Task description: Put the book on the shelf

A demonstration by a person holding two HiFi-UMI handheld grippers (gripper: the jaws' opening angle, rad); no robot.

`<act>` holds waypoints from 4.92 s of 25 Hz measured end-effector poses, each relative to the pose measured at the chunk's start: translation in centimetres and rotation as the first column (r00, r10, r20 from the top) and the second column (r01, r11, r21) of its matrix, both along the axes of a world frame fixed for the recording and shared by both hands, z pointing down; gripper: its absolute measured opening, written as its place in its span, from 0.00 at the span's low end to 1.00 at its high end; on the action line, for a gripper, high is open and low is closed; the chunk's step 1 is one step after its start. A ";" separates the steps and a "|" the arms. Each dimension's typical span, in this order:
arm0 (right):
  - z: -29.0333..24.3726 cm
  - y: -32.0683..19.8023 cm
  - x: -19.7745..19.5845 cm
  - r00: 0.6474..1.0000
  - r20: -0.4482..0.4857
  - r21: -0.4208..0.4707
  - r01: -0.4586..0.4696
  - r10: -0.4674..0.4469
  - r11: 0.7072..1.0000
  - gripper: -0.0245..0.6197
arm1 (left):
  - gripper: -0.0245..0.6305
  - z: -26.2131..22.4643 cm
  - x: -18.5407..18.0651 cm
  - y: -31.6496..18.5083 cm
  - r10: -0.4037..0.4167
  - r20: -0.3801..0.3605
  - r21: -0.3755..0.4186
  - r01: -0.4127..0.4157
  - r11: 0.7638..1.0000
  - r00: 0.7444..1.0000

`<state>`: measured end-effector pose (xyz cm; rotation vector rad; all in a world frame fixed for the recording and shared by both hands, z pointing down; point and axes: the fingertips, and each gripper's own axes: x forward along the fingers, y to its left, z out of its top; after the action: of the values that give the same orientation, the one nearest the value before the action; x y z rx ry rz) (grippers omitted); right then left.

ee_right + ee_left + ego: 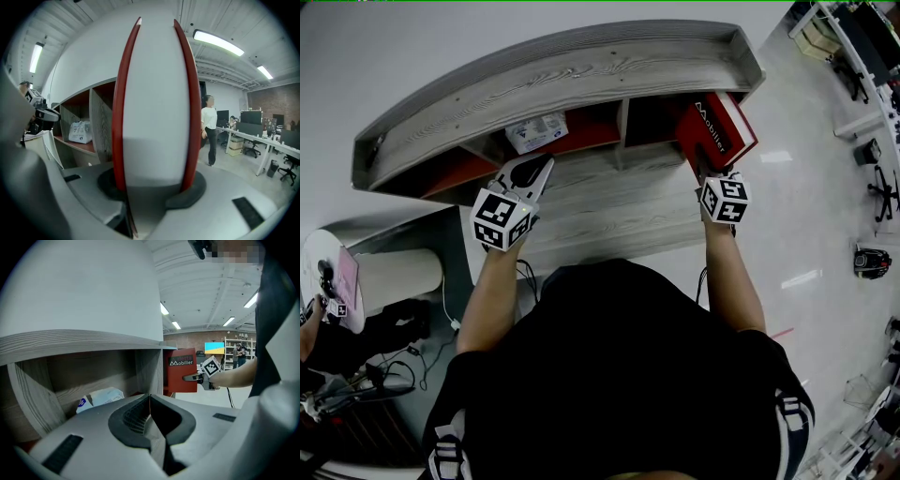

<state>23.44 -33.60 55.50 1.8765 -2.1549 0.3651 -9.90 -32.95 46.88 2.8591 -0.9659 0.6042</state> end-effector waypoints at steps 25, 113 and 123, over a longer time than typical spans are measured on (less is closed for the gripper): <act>0.5 -3.0 -0.6 0.997 -0.044 0.045 -0.063 0.065 0.997 0.31 | 0.07 1.3 -0.9 -2.6 -0.009 0.010 -0.043 0.010 0.999 1.000; 7.3 -4.4 -0.8 0.996 -0.034 -0.125 -0.080 0.077 0.989 0.41 | 0.07 3.5 1.0 -2.8 0.084 -0.012 -0.110 -0.085 0.990 0.996; 7.2 -1.9 -0.4 0.996 -0.046 -0.138 -0.077 0.071 0.987 0.41 | 0.07 3.5 1.9 -1.9 0.105 -0.014 -0.109 -0.106 0.988 0.994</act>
<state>23.07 -35.46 62.67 1.8725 -1.9831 0.4751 -7.96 -34.83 50.42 2.8260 -0.7592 0.6322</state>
